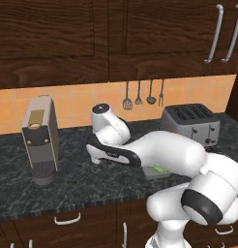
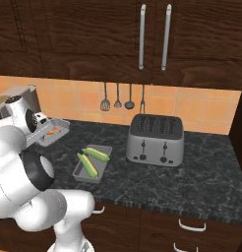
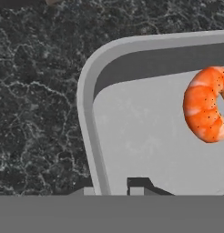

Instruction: Take the meat container that has the shrimp and place it on the second highest rack of the freezer. Then take the vegetable container that has the corns and place it on the highest rack of the freezer.

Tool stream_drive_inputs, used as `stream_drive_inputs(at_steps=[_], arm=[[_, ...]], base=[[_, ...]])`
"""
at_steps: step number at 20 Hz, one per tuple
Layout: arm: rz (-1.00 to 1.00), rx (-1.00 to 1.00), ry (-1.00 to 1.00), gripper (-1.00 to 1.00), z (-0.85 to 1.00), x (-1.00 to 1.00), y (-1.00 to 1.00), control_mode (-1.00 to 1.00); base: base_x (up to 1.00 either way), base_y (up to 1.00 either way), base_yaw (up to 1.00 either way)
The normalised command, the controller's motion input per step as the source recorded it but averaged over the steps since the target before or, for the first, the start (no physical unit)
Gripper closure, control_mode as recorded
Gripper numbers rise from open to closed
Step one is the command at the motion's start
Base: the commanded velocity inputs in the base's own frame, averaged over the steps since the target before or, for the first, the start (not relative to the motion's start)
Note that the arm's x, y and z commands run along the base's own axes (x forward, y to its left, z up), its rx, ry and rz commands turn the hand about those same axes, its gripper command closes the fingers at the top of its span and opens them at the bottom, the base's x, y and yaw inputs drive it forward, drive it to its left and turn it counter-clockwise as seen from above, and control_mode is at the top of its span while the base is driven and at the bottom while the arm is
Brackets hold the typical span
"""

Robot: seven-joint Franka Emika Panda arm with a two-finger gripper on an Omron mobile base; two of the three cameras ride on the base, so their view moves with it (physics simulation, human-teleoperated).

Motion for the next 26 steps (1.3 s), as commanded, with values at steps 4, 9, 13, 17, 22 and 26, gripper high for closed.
stream_drive_inputs(at_steps=[4,9,13,17,22,26], arm=[[0.17,0.0,0.09,1.0,0.22,-0.04,-0.91,-1.0],[0.31,0.0,0.01,1.0,0.43,-0.17,-0.86,-1.0],[0.44,0.0,0.0,1.0,0.37,-0.25,-0.75,-1.0],[0.25,-0.03,-0.01,1.0,0.44,-0.42,-0.8,-1.0],[-0.02,-0.06,-0.11,1.0,0.52,-0.41,-0.71,-1.0],[-0.13,-0.03,-0.09,1.0,0.34,-0.49,-0.26,-1.0]], base=[[0.0,0.0,0.0],[0.0,0.0,0.0],[0.0,0.0,0.0],[0.0,0.0,0.0],[0.0,0.0,0.0],[0.0,0.0,0.0]])
